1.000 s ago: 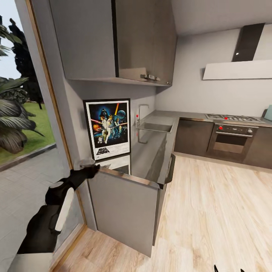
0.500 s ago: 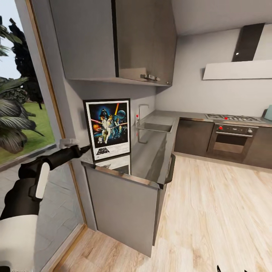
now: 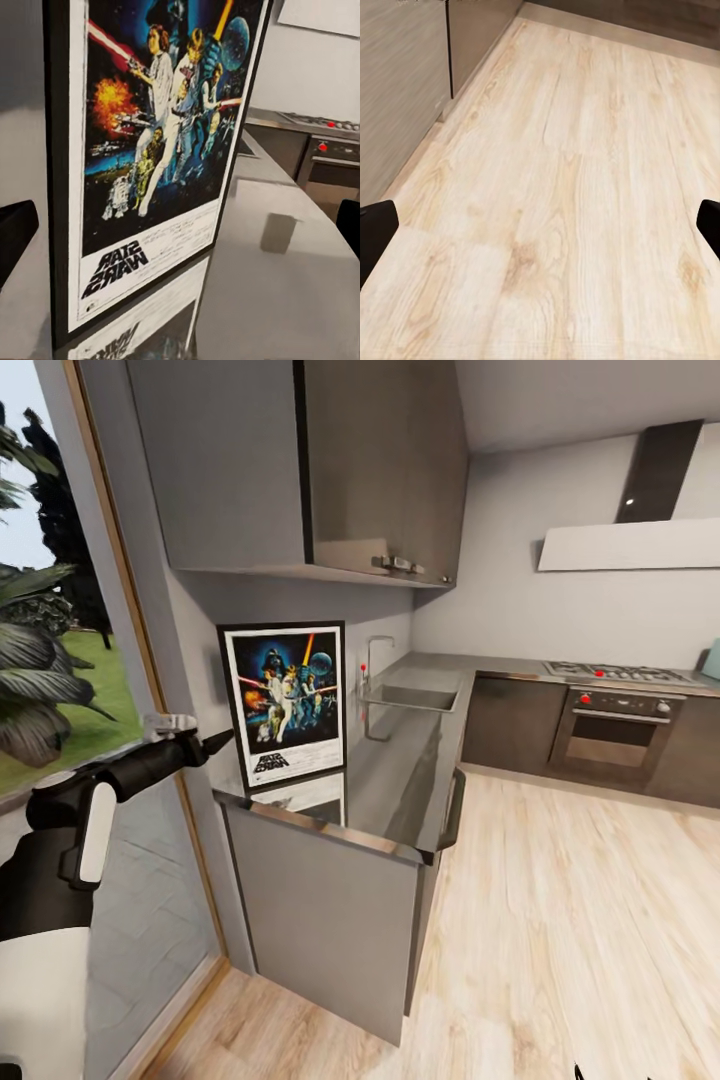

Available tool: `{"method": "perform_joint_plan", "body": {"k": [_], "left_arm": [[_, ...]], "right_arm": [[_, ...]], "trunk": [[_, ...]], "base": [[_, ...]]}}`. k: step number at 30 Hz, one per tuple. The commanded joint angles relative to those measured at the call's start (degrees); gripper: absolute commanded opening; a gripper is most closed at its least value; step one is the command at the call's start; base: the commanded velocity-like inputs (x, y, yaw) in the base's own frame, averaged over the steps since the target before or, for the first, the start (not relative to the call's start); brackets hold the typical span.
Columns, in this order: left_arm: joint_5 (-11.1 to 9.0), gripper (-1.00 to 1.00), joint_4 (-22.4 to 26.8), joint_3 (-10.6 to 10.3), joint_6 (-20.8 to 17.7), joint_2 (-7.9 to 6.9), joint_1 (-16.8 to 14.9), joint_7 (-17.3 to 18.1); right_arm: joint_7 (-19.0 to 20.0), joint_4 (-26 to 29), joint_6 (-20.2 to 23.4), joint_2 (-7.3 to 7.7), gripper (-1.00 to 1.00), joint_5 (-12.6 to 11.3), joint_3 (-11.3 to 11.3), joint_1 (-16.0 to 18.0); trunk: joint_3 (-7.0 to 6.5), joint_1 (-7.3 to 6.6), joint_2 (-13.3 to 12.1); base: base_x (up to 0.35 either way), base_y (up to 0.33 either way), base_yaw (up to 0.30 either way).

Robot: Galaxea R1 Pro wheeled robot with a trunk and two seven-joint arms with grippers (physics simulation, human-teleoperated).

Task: Pick up the poster from the kitchen countertop and hang it on one of the wall nails in the kitchen.

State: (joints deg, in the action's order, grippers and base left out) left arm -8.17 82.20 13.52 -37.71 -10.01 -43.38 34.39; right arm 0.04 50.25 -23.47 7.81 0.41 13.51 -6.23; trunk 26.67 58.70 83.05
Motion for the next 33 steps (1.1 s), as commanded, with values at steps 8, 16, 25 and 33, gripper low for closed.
{"method": "perform_joint_plan", "body": {"k": [8, 16, 25, 33], "left_arm": [[-0.2, 1.00, -0.6, -0.1, -0.6, 0.00, -3.5, -0.1], [-0.1, 1.00, -5.7, -0.2, -9.1, -0.12, -13.2, -0.3], [0.0, 1.00, -6.9, -0.1, -15.5, -0.76, -20.1, -0.2], [0.0, 1.00, -6.6, 0.1, -15.5, -1.12, -20.2, -0.1]], "right_arm": [[0.0, 0.0, -0.1, 0.00, 1.00, 0.1, 0.0, 0.0], [0.0, -0.1, -0.1, 0.01, 1.00, 0.1, 0.0, 0.0], [0.0, -0.1, -0.1, 0.01, 1.00, 0.1, 0.0, 0.0], [0.0, -0.1, -0.1, 0.00, 1.00, 0.1, 0.0, 0.0]], "trunk": [[0.05, 0.03, 0.0], [0.05, 0.03, 0.0], [0.05, 0.03, 0.0], [0.05, 0.03, 0.0]], "base": [[0.076, 0.000, 0.000], [0.006, 0.000, 0.000], [0.000, 0.000, 0.000], [0.007, 0.006, 0.000]]}}
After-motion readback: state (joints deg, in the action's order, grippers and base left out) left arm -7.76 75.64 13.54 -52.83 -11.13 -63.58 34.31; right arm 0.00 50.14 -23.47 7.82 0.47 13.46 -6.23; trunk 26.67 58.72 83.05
